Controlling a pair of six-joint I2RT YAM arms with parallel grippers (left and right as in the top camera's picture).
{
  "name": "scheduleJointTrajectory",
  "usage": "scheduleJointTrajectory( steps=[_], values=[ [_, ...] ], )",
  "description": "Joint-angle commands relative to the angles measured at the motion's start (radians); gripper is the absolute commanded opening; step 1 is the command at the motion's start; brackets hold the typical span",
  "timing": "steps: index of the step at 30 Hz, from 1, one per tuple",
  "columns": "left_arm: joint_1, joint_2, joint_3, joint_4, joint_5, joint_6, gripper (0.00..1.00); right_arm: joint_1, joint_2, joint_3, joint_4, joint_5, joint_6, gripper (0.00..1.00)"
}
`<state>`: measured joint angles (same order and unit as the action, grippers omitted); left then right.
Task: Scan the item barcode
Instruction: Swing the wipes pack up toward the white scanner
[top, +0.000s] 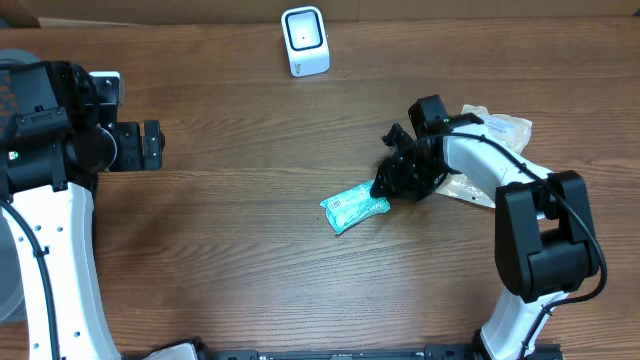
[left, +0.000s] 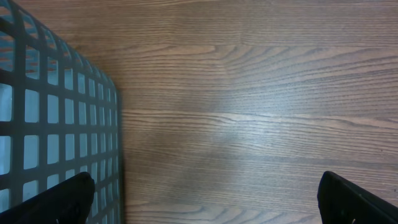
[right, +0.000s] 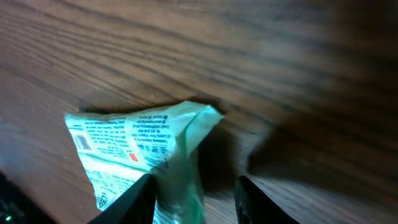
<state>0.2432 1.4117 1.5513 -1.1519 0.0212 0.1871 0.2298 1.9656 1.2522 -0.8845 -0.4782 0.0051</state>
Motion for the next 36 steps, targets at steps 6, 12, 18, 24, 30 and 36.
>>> scheduleJointTrajectory(
  steps=[6, 12, 18, 24, 30, 36],
  values=[
    [0.005, -0.011, 0.018, 0.003, -0.003, 0.015, 1.00, 0.045, -0.018, -0.158, 0.146, -0.107, 0.024, 0.41],
    [0.005, -0.011, 0.018, 0.003, -0.003, 0.015, 1.00, 0.064, -0.018, -0.174, 0.189, -0.093, 0.060, 0.11],
    [0.005, -0.011, 0.018, 0.003, -0.003, 0.015, 1.00, 0.062, -0.027, -0.161, 0.184, -0.181, 0.076, 0.04],
    [0.005, -0.011, 0.018, 0.003, -0.003, 0.015, 1.00, 0.062, -0.126, -0.079, 0.097, -0.265, 0.077, 0.04],
    [0.005, -0.011, 0.018, 0.003, -0.003, 0.015, 1.00, 0.064, -0.327, 0.049, -0.019, -0.273, 0.108, 0.04],
    [0.005, -0.011, 0.018, 0.003, -0.003, 0.015, 0.99, 0.064, -0.528, 0.079, -0.040, -0.279, 0.156, 0.04]
  ],
)
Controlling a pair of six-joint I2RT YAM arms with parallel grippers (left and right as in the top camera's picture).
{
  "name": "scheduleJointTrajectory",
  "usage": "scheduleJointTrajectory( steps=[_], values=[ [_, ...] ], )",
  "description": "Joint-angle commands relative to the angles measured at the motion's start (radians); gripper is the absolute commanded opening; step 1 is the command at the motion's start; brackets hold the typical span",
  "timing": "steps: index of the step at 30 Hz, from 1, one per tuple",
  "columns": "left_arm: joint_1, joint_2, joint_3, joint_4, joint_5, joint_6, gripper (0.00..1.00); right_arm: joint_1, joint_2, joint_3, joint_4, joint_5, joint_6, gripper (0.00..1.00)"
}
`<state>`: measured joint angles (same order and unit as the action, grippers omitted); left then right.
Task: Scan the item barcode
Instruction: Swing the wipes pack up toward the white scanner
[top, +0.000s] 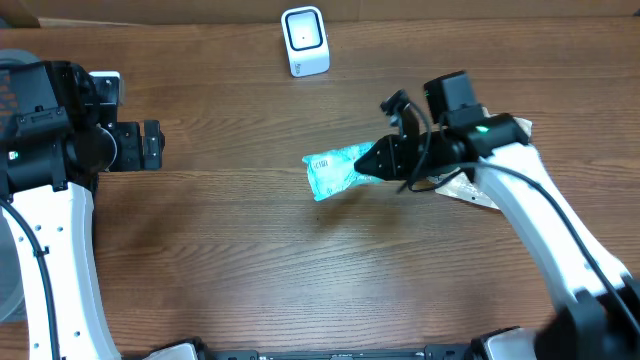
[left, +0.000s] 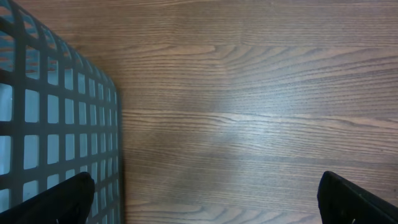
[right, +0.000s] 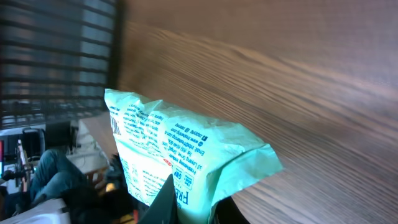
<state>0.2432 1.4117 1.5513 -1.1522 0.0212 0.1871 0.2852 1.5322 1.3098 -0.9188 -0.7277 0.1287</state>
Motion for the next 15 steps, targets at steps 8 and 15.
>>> scheduleJointTrajectory(
  steps=[8, 15],
  values=[
    [0.005, -0.011, 0.018, 0.004, -0.003, 0.015, 1.00, 0.008, -0.246, 0.021, -0.012, 0.056, 0.113, 0.04],
    [0.005, -0.011, 0.018, 0.004, -0.003, 0.015, 1.00, 0.085, -0.245, 0.033, 0.001, 0.314, 0.268, 0.04]
  ],
)
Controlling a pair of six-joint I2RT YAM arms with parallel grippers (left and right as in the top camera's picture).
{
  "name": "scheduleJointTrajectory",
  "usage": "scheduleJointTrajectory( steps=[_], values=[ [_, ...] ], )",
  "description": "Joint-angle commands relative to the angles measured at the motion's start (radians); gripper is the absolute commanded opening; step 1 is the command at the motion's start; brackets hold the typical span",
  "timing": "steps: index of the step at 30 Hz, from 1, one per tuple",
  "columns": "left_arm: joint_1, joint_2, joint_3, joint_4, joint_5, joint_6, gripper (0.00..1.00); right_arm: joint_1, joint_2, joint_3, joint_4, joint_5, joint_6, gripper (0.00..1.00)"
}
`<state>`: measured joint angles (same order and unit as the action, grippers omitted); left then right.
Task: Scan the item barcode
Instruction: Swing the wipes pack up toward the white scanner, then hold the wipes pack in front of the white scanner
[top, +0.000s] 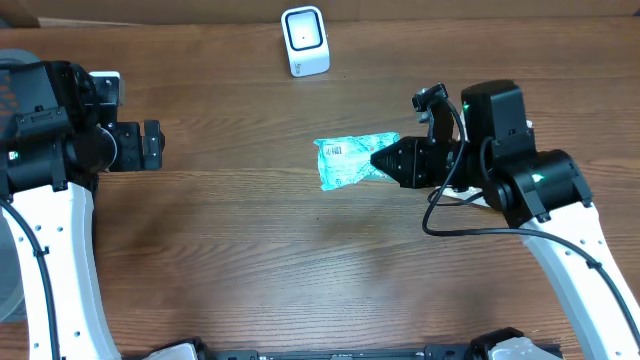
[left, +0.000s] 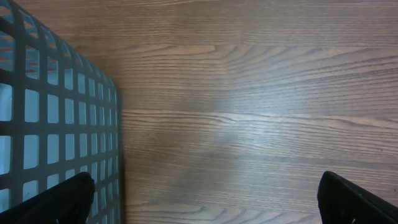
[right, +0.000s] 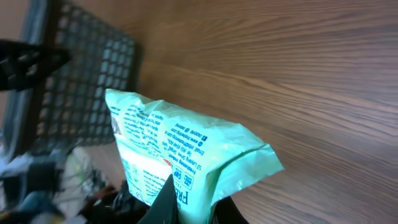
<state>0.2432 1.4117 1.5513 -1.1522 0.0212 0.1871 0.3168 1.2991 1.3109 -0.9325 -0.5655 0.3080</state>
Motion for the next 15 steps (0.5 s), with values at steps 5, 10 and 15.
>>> scheduleJointTrajectory(
  steps=[5, 10, 15],
  values=[
    [0.005, -0.011, 0.018, 0.004, -0.003, 0.015, 1.00, 0.206, 0.066, 0.182, -0.011, 0.529, 0.096, 0.04],
    [0.005, -0.011, 0.018, 0.004, -0.003, 0.015, 1.00, 0.363, 0.250, 0.328, 0.078, 1.049, -0.085, 0.04],
    [0.005, -0.011, 0.018, 0.004, -0.003, 0.015, 1.00, 0.434, 0.468, 0.328, 0.415, 1.347, -0.486, 0.04]
  ],
)
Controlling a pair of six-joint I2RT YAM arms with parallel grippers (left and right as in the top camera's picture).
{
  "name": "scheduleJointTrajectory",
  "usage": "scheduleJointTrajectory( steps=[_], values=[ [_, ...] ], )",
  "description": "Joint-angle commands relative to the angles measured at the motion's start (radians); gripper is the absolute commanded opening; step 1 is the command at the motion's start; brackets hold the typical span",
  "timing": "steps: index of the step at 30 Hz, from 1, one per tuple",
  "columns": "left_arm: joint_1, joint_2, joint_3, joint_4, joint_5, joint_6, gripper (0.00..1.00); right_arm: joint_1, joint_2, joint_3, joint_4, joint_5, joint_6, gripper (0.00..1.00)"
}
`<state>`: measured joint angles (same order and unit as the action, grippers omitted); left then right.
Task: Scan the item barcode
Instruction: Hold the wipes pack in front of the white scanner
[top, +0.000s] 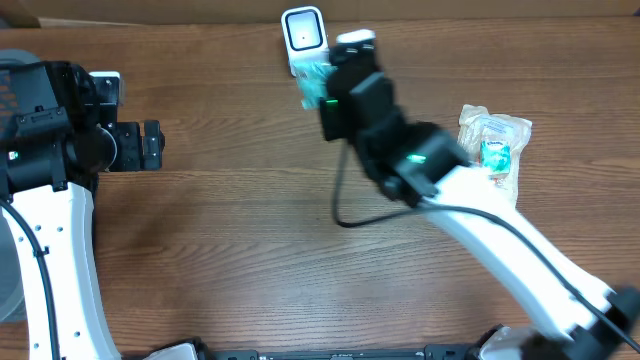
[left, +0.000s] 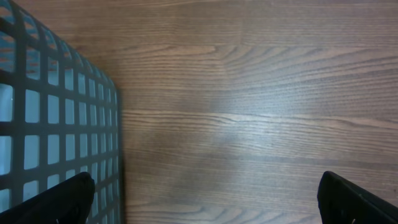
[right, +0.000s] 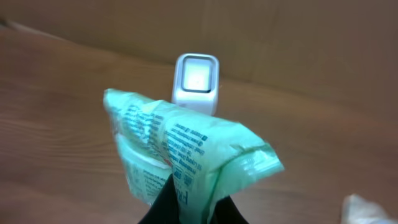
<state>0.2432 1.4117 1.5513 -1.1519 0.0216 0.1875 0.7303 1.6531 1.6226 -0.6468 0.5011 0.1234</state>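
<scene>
A green printed packet (right: 186, 155) hangs from my right gripper (right: 189, 202), which is shut on its lower edge. The packet is held up in front of the white barcode scanner (right: 196, 79). From overhead the scanner (top: 304, 38) stands at the table's far edge, and a strip of the green packet (top: 316, 88) shows just below it, mostly hidden by the right arm. My left gripper (left: 202, 199) is open over bare wood at the far left, holding nothing.
A grey mesh basket (left: 56, 124) lies under the left gripper's left side. A pile of clear-wrapped packets (top: 492, 140) sits at the right of the table. A cardboard wall (right: 280, 37) backs the scanner.
My right gripper has carried the green packet from the middle of the table to just in front of the scanner at the far edge. The left arm is unchanged.
The green packet lay on the table with my right gripper down around its right end. Then the gripper held it lifted over the table's middle, a little further right a moment later. Now it hangs before the scanner. The left arm stayed still throughout.
</scene>
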Motion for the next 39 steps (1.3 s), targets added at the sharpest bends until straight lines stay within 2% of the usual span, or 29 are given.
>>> scheduleJointTrajectory(
  steps=[1, 6, 7, 10, 12, 16, 20, 25, 30, 39],
  values=[
    [0.005, -0.011, 0.018, 0.003, -0.003, 0.015, 0.99, 0.021, 0.148, 0.016, 0.190, 0.302, -0.368, 0.04],
    [0.005, -0.011, 0.018, 0.003, -0.003, 0.015, 1.00, -0.016, 0.319, 0.016, 0.547, 0.317, -0.696, 0.04],
    [0.005, -0.011, 0.018, 0.003, -0.003, 0.015, 0.99, -0.035, 0.379, 0.016, 0.703, 0.311, -0.842, 0.04],
    [0.005, -0.011, 0.018, 0.003, -0.003, 0.015, 1.00, -0.071, 0.467, 0.016, 0.896, 0.235, -1.059, 0.04],
    [0.005, -0.011, 0.018, 0.003, -0.003, 0.015, 0.99, -0.100, 0.514, 0.016, 0.984, 0.158, -1.129, 0.04],
    [0.005, -0.011, 0.018, 0.003, -0.003, 0.015, 1.00, -0.138, 0.568, 0.016, 1.058, 0.051, -1.151, 0.04],
    [0.005, -0.011, 0.018, 0.003, -0.003, 0.015, 1.00, -0.193, 0.640, 0.016, 1.276, -0.106, -1.154, 0.04],
    [0.005, -0.011, 0.018, 0.003, -0.003, 0.015, 1.00, -0.217, 0.677, 0.016, 1.308, -0.264, -1.284, 0.04],
    [0.005, -0.011, 0.018, 0.003, -0.003, 0.015, 1.00, -0.253, 0.711, 0.016, 1.322, -0.315, -1.447, 0.04],
    [0.005, -0.011, 0.018, 0.003, -0.003, 0.015, 1.00, -0.292, 0.721, 0.016, 1.323, -0.378, -1.533, 0.04]
  ],
)
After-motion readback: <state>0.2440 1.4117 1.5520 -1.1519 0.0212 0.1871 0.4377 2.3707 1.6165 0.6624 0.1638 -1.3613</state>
